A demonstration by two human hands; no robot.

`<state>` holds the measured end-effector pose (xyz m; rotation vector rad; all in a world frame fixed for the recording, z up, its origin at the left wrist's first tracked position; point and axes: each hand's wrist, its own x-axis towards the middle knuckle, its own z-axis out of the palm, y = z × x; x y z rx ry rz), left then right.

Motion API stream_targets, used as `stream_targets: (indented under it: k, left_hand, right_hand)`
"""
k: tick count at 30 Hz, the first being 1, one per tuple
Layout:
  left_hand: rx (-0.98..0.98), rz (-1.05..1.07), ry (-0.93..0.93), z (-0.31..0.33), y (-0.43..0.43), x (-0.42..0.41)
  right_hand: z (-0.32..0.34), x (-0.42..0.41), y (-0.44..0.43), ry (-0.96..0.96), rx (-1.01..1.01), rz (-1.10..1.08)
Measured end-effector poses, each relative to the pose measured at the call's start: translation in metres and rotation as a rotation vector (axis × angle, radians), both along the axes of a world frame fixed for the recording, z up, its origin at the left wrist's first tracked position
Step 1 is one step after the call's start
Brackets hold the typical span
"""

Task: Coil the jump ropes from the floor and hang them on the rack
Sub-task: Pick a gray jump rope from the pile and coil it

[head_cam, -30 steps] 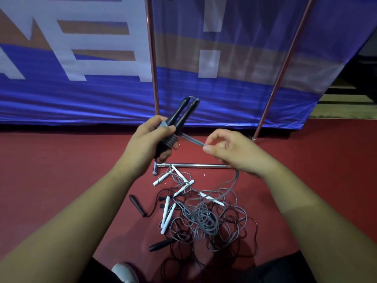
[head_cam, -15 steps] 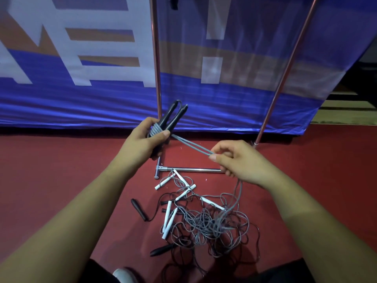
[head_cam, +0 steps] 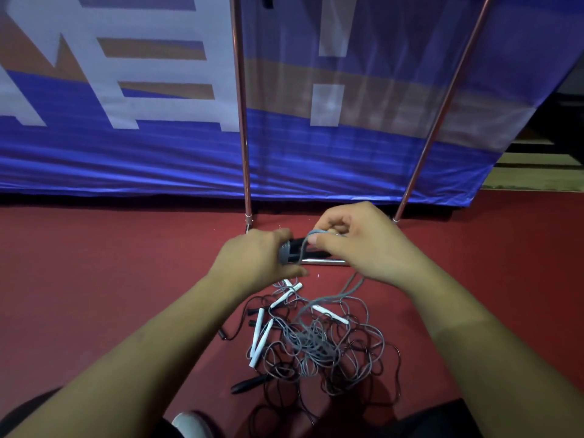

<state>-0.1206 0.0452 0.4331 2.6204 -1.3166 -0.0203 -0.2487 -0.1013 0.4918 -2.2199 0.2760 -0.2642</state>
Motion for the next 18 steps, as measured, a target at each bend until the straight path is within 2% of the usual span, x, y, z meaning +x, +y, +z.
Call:
stream_targets:
  k: [4, 9, 11, 13, 18]
  left_hand:
    - [0.003, -0.142, 0.022, 0.002, -0.006, -0.010]
    - [0.071, -0.389, 0.004, 0.012, -0.002, -0.004]
    - [0.064, -0.461, 0.063, 0.015, 0.001, -0.003]
    - [-0.059, -0.496, 0.284, 0.018, 0.003, -0.003]
    - [-0.540, -0.407, 1.035, 0.023, 0.008, -0.008]
  right_hand:
    - [-0.003, -0.001, -0.016, -0.064, -0.118, -0.086]
    - [-0.012, -0.001, -0.046, -0.112, 0.001, -0.123]
    - [-0.016, -0.001, -0.053, -0.098, 0.029, -0.114]
    - [-0.022, 0.000, -0.057, -0.066, 0.095, -0.074]
    - [-0.037, 0.002, -0.060, 0.059, 0.248, 0.000]
